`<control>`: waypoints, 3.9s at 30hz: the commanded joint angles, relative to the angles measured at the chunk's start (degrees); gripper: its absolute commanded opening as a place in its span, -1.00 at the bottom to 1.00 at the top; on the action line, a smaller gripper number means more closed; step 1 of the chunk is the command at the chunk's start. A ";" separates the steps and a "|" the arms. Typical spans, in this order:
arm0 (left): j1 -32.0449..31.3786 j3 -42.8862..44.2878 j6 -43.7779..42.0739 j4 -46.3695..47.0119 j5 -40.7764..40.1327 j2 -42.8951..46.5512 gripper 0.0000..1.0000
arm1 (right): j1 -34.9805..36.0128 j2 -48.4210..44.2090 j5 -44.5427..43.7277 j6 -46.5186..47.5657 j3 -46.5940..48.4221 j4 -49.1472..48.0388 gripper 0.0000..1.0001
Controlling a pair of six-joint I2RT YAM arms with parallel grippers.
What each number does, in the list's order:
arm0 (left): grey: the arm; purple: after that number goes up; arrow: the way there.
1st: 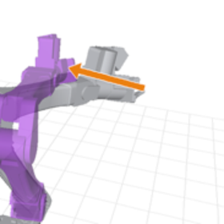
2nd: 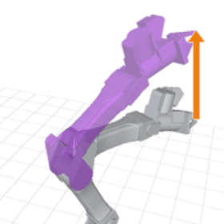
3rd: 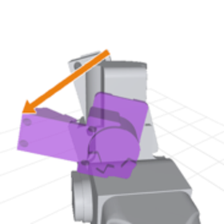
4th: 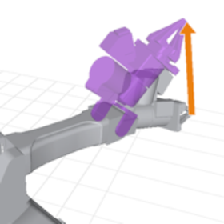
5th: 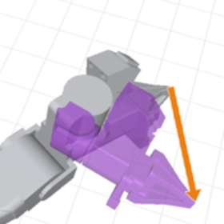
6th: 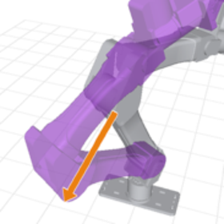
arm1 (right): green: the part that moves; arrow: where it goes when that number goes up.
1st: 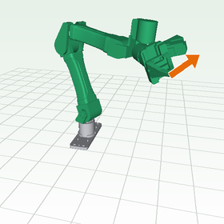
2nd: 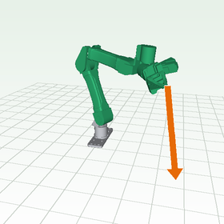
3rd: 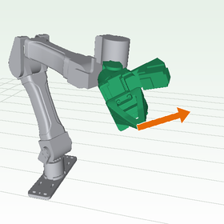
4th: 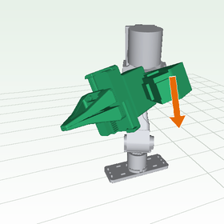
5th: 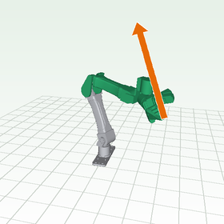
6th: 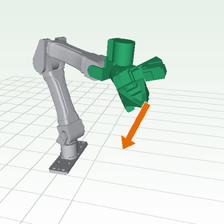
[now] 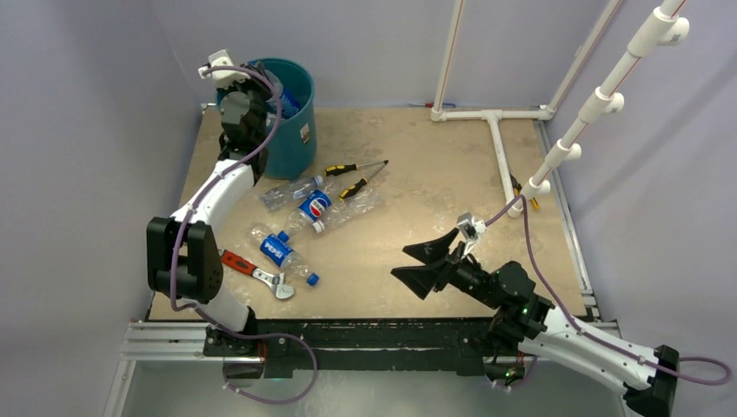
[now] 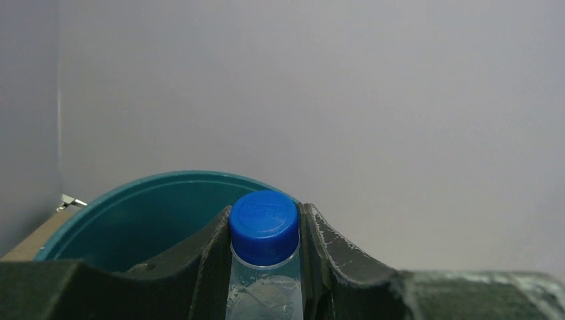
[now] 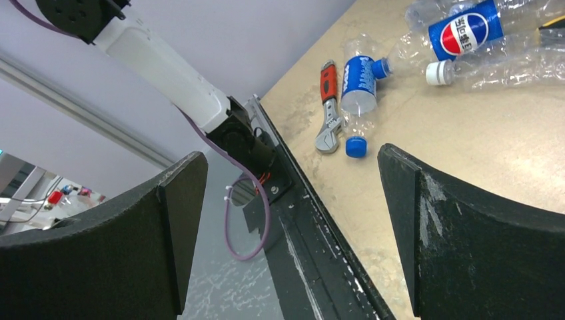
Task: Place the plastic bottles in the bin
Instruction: Place the plastic bottle in the trash bin, then pick up the plastic bottle at the center of the board.
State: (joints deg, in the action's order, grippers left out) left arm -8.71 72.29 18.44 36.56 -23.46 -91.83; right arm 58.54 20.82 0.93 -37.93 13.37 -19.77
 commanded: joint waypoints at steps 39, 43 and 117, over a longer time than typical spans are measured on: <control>-1.57 7.13 -21.70 -13.31 -7.80 -0.67 -1.00 | 0.26 -3.75 -0.82 0.24 1.54 3.27 0.95; -1.57 5.68 -20.87 -14.13 -7.38 -2.53 -1.00 | 0.25 -3.75 -0.75 -0.02 0.82 2.51 0.95; -5.73 -33.79 29.36 -72.30 7.55 71.98 0.99 | 13.86 70.40 -10.33 5.50 22.48 -23.02 0.82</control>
State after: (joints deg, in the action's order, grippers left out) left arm -13.58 39.00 49.67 -36.69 -15.20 -20.14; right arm 72.01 90.00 -6.70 -33.85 32.80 -41.47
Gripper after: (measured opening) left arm 0.993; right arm 0.909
